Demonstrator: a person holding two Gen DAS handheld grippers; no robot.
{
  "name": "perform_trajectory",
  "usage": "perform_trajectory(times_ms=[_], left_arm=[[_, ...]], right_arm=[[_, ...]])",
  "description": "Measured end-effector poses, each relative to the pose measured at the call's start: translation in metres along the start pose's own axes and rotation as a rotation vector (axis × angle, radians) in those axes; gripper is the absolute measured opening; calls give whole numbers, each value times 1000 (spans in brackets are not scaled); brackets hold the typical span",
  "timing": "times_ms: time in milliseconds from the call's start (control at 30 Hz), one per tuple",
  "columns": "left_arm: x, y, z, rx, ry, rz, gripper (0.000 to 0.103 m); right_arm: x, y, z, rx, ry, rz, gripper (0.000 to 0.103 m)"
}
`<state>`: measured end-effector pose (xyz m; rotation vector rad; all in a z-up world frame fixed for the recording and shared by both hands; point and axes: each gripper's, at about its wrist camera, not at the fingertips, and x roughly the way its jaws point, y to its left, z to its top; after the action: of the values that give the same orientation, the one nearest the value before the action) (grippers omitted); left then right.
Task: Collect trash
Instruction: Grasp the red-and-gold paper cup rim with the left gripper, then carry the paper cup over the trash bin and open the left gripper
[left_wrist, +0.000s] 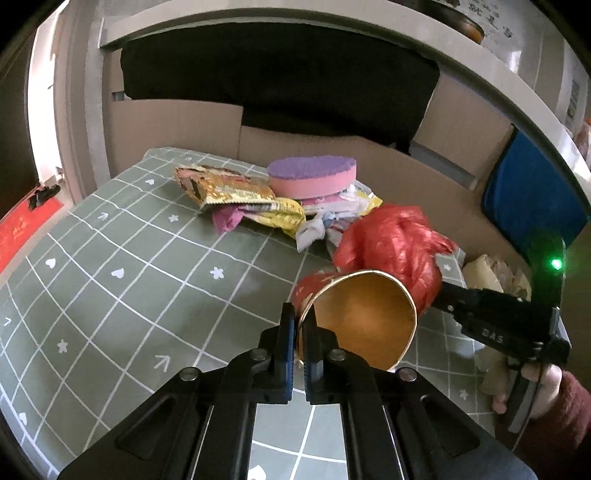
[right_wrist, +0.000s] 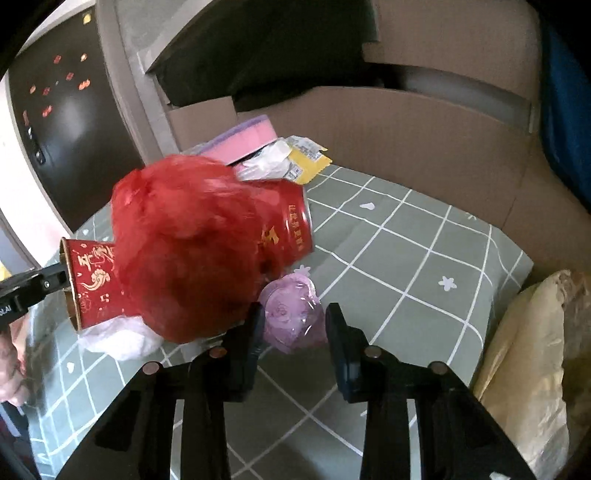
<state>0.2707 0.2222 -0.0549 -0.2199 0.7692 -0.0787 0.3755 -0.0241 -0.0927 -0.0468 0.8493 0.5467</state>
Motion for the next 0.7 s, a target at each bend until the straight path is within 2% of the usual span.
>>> perform_trajectory(times_ms=[33, 67, 233, 367, 433, 500, 633, 700], left_arm=[[-2, 0, 1, -3, -5, 1, 4], [-4, 0, 3, -4, -8, 1, 4], [-18, -11, 8, 5, -44, -5, 4], [-29, -17, 9, 10, -66, -7, 4], [-29, -20, 9, 12, -61, -9, 4], [-27, -20, 7, 9, -47, -12, 4], [-19, -19, 1, 11, -29, -5, 4], [-14, -17, -1, 16, -23, 5, 4]], right_arm=[[-5, -1, -2, 5, -5, 6, 10], [-11, -1, -3, 8, -9, 6, 1], [-37, -3, -11, -5, -25, -45, 1], [-46, -7, -15, 13, -53, -77, 7], [-44, -10, -14, 47, -54, -79, 16], [-36, -13, -10, 88, -43, -40, 27], [-17, -13, -1, 157, -40, 29, 30], [-6, -11, 4, 160, -37, 23, 37]])
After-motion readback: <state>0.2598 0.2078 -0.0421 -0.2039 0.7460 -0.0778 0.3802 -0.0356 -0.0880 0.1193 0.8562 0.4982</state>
